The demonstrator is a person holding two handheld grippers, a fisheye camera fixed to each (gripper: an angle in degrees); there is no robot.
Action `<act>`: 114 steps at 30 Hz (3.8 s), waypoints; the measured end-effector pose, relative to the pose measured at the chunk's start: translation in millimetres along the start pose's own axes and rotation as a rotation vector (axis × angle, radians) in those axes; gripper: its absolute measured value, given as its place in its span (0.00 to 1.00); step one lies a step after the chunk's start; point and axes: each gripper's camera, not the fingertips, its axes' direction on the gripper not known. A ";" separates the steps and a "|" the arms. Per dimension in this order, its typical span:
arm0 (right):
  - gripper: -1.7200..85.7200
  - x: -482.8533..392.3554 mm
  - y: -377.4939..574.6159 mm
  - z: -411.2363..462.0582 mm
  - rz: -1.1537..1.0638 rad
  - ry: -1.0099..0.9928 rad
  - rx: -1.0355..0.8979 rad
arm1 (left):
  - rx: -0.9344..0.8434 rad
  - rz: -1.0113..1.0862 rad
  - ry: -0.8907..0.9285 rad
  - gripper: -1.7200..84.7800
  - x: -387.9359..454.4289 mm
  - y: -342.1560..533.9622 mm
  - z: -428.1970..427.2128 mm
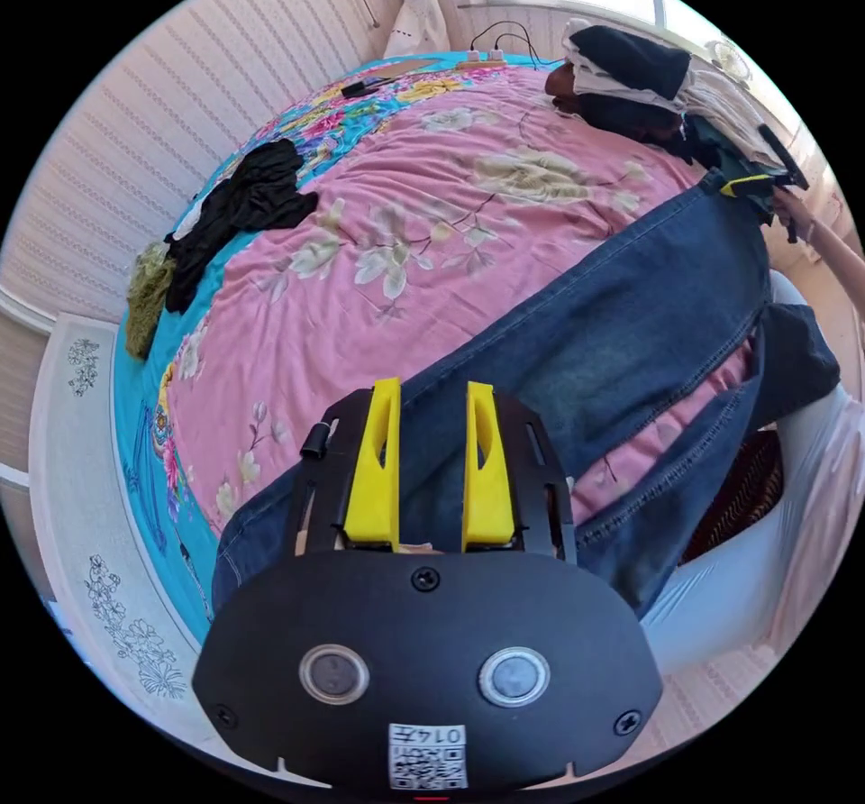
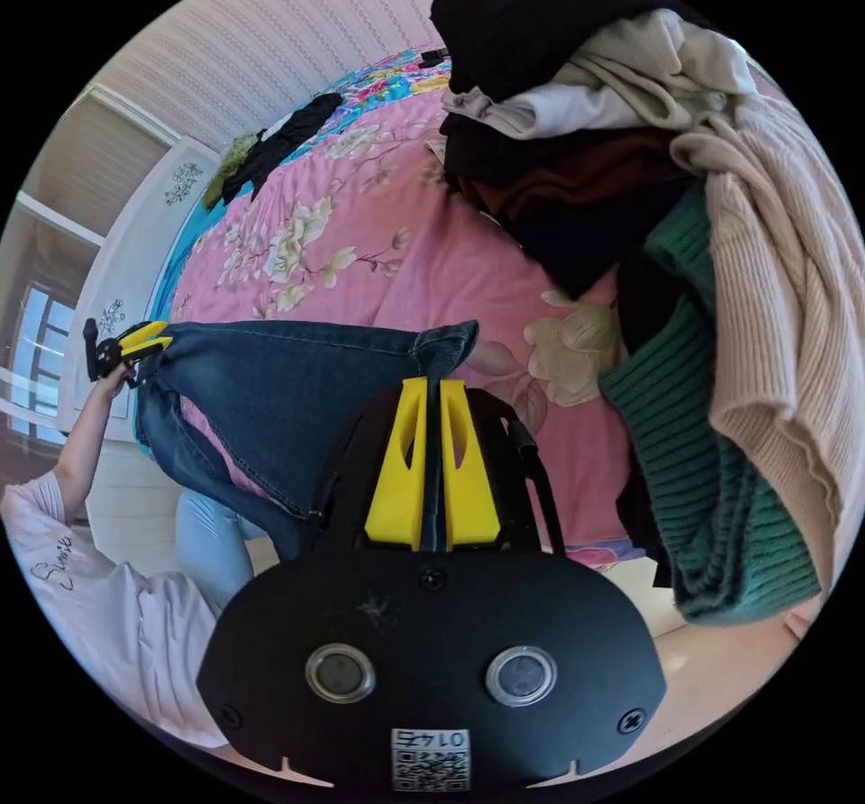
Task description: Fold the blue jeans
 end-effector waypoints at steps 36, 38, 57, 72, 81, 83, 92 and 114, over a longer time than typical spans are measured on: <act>0.16 33.5 85.8 -28.9 -0.081 -0.131 -0.306 | 0.095 0.039 0.183 0.08 144.4 50.1 -51.0; 0.17 36.1 131.0 -33.8 0.004 -0.237 -0.324 | 0.062 0.111 0.221 0.09 212.9 63.3 -51.8; 0.02 30.1 178.4 -37.6 -0.148 -0.333 -0.285 | -0.043 0.133 0.138 0.02 306.3 59.9 -23.3; 0.04 142.5 62.6 -63.9 0.173 -0.321 0.119 | 0.036 -0.011 0.099 0.05 198.4 -25.3 -94.0; 0.16 139.1 100.1 -13.6 0.159 -0.138 0.076 | 0.109 -0.053 0.115 0.11 198.7 30.8 -141.0; 0.18 129.7 103.8 1.5 0.143 -0.135 0.067 | 0.056 -0.039 0.112 0.12 225.2 38.0 -118.6; 0.17 115.7 28.7 5.3 0.301 -0.319 0.212 | -0.117 -0.008 0.026 0.09 260.2 16.3 -42.5; 0.03 10.9 13.0 -100.2 -0.062 -0.538 0.512 | 0.313 0.034 0.081 0.01 180.6 165.3 -265.9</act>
